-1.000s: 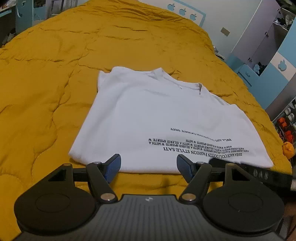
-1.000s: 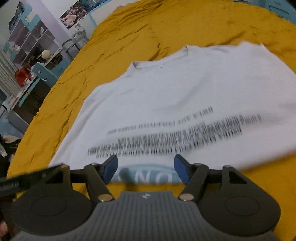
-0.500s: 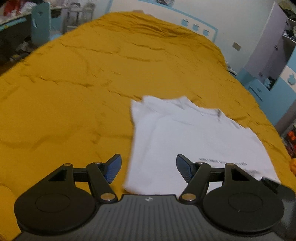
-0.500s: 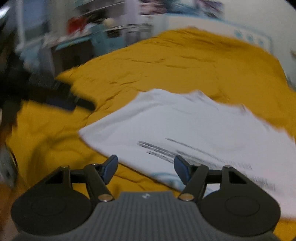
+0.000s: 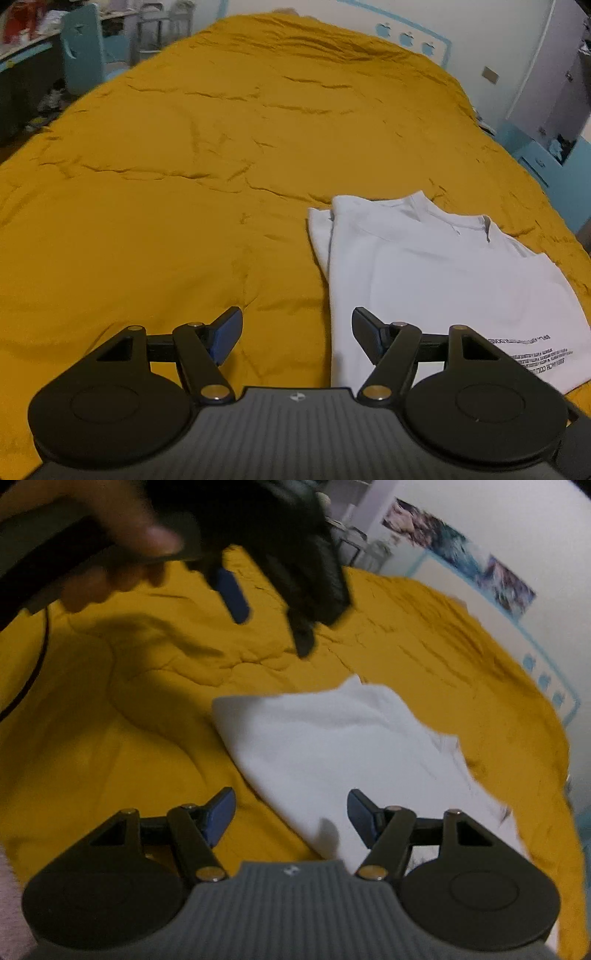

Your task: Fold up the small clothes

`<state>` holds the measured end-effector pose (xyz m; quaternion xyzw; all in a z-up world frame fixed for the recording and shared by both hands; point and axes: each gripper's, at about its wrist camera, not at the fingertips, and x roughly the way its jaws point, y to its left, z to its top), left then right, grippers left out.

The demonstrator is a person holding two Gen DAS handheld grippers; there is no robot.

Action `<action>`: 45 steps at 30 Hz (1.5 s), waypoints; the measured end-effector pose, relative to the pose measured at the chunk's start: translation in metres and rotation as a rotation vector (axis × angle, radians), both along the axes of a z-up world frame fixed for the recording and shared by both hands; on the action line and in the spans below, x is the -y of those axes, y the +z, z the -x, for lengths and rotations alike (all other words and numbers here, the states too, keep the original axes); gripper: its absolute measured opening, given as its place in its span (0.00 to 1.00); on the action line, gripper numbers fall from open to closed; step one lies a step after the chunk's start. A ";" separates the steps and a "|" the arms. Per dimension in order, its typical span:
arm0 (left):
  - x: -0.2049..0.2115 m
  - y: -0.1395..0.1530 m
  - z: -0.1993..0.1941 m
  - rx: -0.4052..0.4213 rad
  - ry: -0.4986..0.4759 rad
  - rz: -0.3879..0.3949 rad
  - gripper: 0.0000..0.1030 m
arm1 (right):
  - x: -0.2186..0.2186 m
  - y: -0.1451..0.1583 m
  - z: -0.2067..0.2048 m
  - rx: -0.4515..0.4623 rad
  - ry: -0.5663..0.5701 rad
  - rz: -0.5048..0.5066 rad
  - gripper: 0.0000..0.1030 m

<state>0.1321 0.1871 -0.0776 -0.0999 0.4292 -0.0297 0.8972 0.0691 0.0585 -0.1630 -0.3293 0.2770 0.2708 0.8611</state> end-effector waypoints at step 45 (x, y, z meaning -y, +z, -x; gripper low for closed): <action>0.004 -0.083 -0.178 -0.197 -0.080 0.549 0.19 | -0.011 0.000 -0.018 -0.037 -0.092 -0.243 0.04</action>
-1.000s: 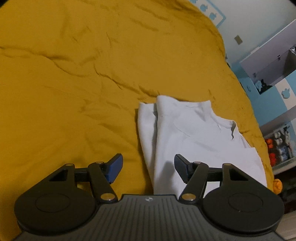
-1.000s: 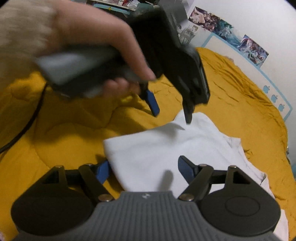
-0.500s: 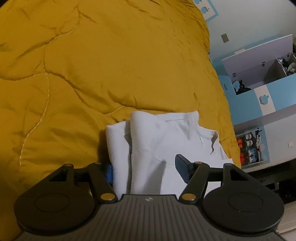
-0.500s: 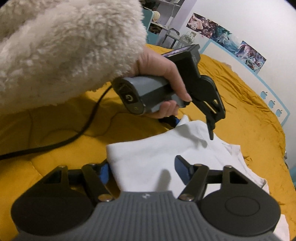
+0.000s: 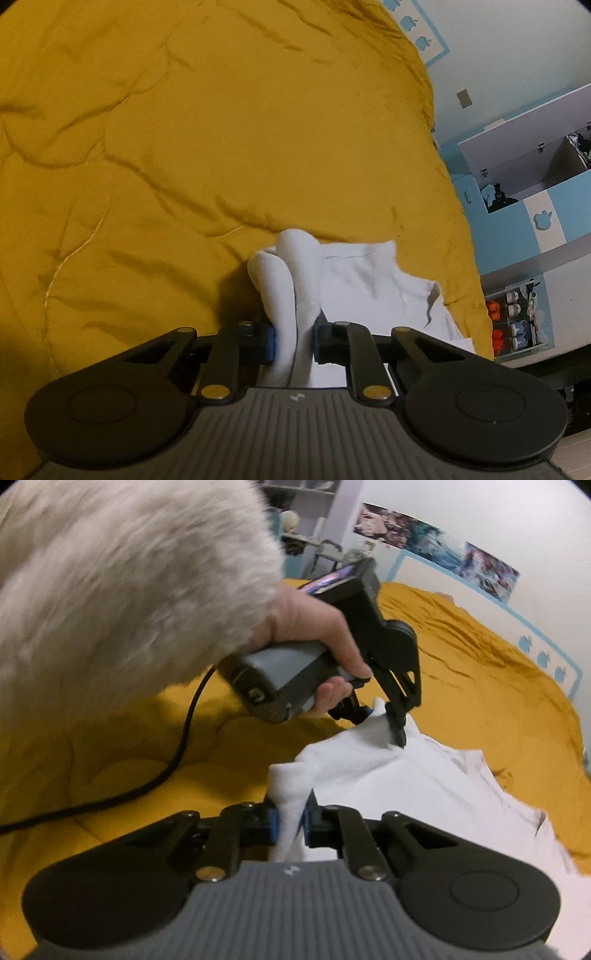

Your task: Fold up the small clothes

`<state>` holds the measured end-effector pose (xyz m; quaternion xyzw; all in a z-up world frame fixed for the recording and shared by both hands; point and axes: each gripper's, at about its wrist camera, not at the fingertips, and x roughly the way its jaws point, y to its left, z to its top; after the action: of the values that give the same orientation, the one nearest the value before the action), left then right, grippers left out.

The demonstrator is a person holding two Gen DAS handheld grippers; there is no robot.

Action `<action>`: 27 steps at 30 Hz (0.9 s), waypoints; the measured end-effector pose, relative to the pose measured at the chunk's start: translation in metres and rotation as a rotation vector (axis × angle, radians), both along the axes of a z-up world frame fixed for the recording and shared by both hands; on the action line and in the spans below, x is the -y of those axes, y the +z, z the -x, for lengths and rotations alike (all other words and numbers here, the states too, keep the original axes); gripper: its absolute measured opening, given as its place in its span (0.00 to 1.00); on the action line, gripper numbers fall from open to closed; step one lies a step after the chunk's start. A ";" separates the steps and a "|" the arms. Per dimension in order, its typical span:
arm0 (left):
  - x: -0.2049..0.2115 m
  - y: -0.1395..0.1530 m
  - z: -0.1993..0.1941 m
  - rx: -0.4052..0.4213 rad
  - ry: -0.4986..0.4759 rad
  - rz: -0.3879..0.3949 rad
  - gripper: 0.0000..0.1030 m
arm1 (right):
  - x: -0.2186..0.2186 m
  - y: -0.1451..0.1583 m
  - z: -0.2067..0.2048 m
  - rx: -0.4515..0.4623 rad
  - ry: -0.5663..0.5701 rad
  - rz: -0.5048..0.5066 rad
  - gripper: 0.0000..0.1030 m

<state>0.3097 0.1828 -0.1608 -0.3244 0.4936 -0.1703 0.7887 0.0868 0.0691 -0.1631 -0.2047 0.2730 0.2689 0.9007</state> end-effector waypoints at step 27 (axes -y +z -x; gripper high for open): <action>0.250 0.090 -0.032 0.138 -0.159 0.091 0.17 | 0.291 0.090 0.060 0.065 -0.503 -0.413 0.03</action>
<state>0.3421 -0.0670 -0.0710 -0.3073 0.4540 -0.2768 0.7892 0.0265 -0.2222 -0.0731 0.0474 0.2257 0.0811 0.9696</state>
